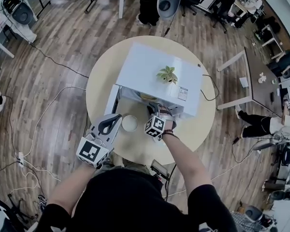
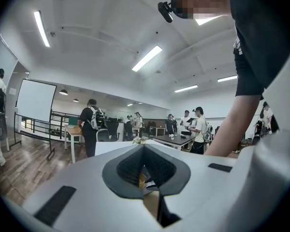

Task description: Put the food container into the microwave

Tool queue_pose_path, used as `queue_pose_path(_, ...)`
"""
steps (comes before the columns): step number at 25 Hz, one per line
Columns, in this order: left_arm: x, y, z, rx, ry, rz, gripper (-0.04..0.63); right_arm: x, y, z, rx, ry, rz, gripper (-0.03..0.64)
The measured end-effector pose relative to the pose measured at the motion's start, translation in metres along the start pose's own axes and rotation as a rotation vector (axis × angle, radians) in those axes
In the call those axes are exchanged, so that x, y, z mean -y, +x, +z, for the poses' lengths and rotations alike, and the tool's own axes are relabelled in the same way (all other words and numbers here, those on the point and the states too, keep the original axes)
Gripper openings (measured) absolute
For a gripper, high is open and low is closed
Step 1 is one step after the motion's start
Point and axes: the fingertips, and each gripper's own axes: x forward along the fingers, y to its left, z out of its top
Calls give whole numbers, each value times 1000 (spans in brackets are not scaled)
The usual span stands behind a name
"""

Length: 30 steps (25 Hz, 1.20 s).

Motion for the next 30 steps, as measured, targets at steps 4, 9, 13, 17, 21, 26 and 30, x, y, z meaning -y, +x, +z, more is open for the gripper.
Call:
queue_pose_path(4, 4, 3, 5, 20, 1, -32, 18, -15, -22, 2, -4, 16, 16, 69)
queue_pose_path(9, 7, 4, 11, 39, 2, -63, 18, -31, -62, 21, 33, 77, 17, 14)
queue_pose_path(13, 11, 6, 18, 62, 8, -92, 18, -35, -99, 45, 85, 149, 15, 12)
queue_pose_path(17, 13, 7, 19, 77, 6, -108, 18, -46, -129, 71, 139, 203, 27, 12)
queue_pose_path(21, 12, 10, 23, 93, 9, -120, 18, -47, -156, 98, 204, 255, 9, 12)
queue_pose_path(26, 11, 14, 29, 112, 14, -126, 18, -38, -188, 129, 298, 334, -22, 12)
queue_pose_path(30, 13, 15, 36, 129, 22, -133, 18, -18, -220, 151, 394, 395, -81, 12)
